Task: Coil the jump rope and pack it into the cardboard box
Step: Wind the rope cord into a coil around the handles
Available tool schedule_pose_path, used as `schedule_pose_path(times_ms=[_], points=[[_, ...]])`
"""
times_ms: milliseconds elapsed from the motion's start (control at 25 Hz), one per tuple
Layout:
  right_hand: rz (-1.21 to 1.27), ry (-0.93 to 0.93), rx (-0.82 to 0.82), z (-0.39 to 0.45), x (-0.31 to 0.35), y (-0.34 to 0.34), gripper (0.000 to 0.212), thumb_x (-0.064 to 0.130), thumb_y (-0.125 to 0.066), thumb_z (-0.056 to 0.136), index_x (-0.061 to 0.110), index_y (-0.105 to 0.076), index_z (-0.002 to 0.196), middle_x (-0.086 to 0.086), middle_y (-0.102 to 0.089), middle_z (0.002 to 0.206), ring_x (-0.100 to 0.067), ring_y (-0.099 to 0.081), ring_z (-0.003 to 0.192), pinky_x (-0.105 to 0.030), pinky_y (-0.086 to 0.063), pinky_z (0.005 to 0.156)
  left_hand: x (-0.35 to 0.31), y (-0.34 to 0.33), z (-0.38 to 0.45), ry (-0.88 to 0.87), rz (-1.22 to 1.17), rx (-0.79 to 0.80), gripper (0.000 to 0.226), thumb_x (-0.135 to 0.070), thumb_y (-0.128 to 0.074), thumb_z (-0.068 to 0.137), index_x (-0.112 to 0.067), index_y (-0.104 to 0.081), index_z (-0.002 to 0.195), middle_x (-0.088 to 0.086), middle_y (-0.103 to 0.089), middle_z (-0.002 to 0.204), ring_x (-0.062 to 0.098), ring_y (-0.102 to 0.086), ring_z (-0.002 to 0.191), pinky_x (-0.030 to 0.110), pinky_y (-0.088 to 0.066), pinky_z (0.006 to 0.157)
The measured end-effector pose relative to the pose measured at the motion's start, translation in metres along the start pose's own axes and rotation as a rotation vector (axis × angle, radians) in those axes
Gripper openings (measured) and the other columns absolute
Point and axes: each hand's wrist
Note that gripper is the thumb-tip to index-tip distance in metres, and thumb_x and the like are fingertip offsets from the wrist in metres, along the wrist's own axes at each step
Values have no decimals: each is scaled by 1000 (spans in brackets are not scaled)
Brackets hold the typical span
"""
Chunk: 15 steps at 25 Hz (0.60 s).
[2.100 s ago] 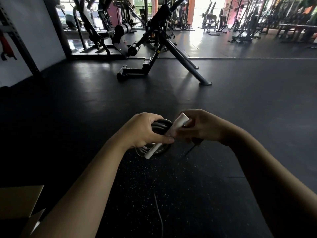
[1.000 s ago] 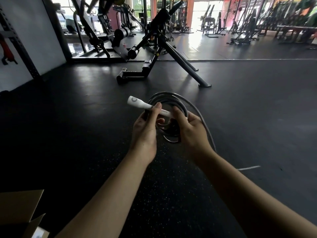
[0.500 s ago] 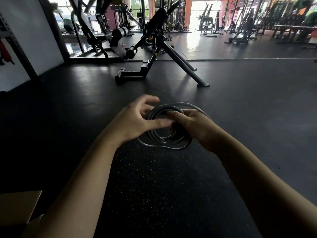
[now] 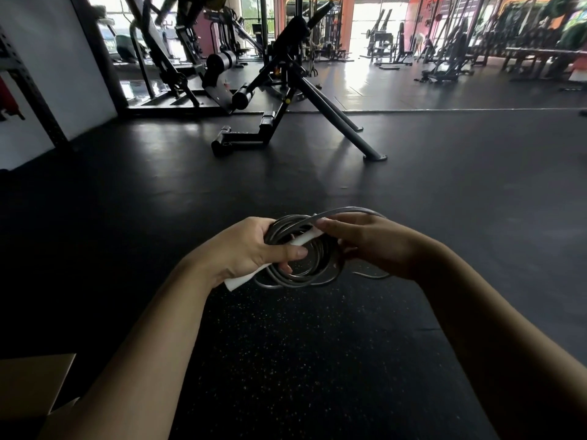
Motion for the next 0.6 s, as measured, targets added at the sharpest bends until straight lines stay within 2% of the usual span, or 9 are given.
schedule_pose_path(times_ms=[80, 120, 200, 280, 360, 440, 520, 600], points=[[78, -36, 74, -2, 0, 4, 34, 30, -59, 102, 13, -70, 130, -13, -73, 132, -31, -67, 126, -45, -48, 113, 2, 2, 0, -7, -38, -16, 27, -27, -78, 89, -10, -74, 109, -1, -77, 81, 13, -74, 74, 12, -55, 68], [123, -60, 131, -2, 0, 5, 39, 33, -59, 101, 12, -68, 133, -15, -70, 138, -35, -61, 134, -49, -43, 119, 2, 3, -1, -11, -60, -14, 32, -28, -77, 89, -7, -73, 112, 2, -75, 83, 13, -73, 74, 13, -55, 68], [171, -98, 257, -1, -2, 6, 61, 54, -49, 99, 10, -64, 138, -20, -65, 142, -42, -54, 138, -56, -40, 119, 3, 3, -1, -13, -82, -8, 39, -32, -77, 88, -3, -71, 114, 6, -72, 83, 14, -71, 75, 14, -55, 70], [237, -177, 279, 4, -4, 6, 82, 75, -33, 95, 14, -64, 139, -20, -67, 140, -44, -59, 133, -58, -43, 114, 3, 2, 0, -14, -91, -12, 39, -31, -76, 89, 0, -70, 111, 6, -70, 78, 15, -70, 75, 14, -54, 68], [305, -237, 163, 8, -5, 5, 79, 74, -30, 98, 15, -65, 137, -16, -73, 128, -37, -72, 110, -56, -52, 100, 4, 0, 1, -12, -94, -22, 33, -30, -76, 90, -2, -71, 107, 1, -70, 72, 15, -69, 73, 13, -54, 66], [253, -250, 66, 10, -3, 3, 72, 67, -33, 102, 13, -63, 139, -18, -75, 118, -37, -75, 95, -59, -58, 94, 5, -1, 1, -20, -88, -31, 30, -32, -75, 89, -7, -72, 106, -4, -71, 67, 14, -71, 72, 14, -54, 67], [46, -312, -28, 8, 2, -1, 90, 77, -26, 97, 4, -72, 123, -23, -79, 107, -44, -77, 95, -54, -63, 88, 5, -2, 1, -25, -65, -37, 36, -41, -74, 88, -12, -72, 108, -5, -70, 66, 13, -74, 72, 19, -54, 73], [-300, -327, -213, 8, 7, -8, 102, 84, -23, 92, -2, -79, 94, -22, -81, 85, -44, -79, 82, -48, -66, 78, 6, -1, 2, -27, -35, -38, 39, -48, -73, 86, -17, -73, 109, -4, -71, 67, 12, -75, 73, 25, -52, 78]])
Point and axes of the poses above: each hand's wrist, its own z-axis towards the middle knuckle, its own y-axis out of the back of the hand, x = y × z
